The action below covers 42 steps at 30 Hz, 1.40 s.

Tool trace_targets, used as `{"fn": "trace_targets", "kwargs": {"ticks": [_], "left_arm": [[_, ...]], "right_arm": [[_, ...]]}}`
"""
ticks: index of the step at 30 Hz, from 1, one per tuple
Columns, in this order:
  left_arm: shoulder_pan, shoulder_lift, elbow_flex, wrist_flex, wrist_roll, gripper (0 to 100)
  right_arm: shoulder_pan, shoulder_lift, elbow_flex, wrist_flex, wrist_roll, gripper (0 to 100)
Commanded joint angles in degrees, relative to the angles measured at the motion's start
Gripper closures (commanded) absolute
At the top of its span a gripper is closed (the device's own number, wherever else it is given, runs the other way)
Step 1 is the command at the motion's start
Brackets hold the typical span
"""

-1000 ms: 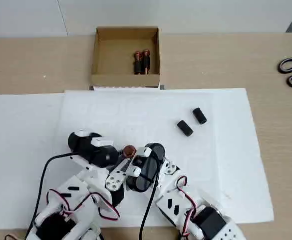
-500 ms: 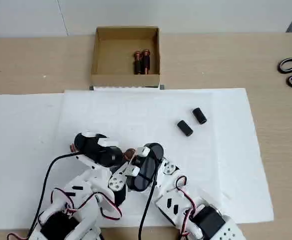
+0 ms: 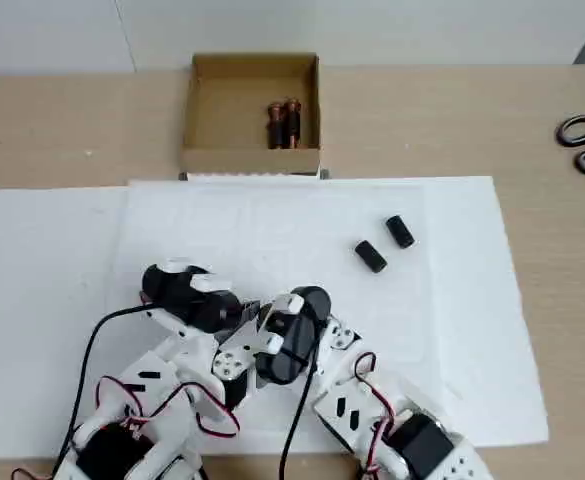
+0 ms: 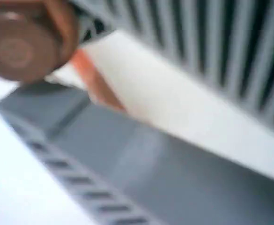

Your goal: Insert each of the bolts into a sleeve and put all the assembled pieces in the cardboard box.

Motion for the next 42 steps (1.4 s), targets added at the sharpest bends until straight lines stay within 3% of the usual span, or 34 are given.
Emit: {"fn": "trace_targets", "kwargs": {"ticks": [1, 7, 12, 14, 17, 19, 23, 32, 36, 42], "left_arm": [[-0.62, 0.44, -3.56, 0.88, -2.81, 79], [-7.82, 0.44, -6.90, 2.11, -7.12, 79], [-8.79, 0.26, -7.96, 2.20, -7.12, 79], [-8.79, 0.18, -7.96, 2.11, -7.03, 84], [-8.79, 0.18, -7.69, 1.85, -6.95, 98], [-9.05, 0.18, -7.69, 2.02, -6.15, 98], [-15.47, 0.18, -7.69, 1.76, -1.67, 99], [-35.52, 0.18, 0.92, 0.88, -4.04, 99], [-39.74, 0.18, 7.60, -2.73, -5.10, 99], [-40.09, 0.09, 13.58, -3.52, -5.27, 99]], "right_arm": [[-0.40, -0.40, -2.73, -0.22, 0.26, 99.7], [-0.31, -0.48, -0.26, -0.22, 0.18, 99.7], [-0.22, -0.48, 0.18, -0.57, 0.18, 99.7], [-0.22, -0.48, -0.09, -0.48, 0.18, 99.7], [1.63, -0.48, -0.35, -0.57, 0.18, 99.7], [3.74, -0.48, -0.97, -0.40, 0.09, 99.7], [9.27, -0.57, -0.88, -0.66, -1.05, 99.7], [18.95, -0.57, -1.58, -0.84, -7.47, 99.7], [24.84, -0.40, -2.90, -0.48, -7.74, 99.7], [28.35, 0.13, -8.09, -0.04, -11.69, 99.7]]}}
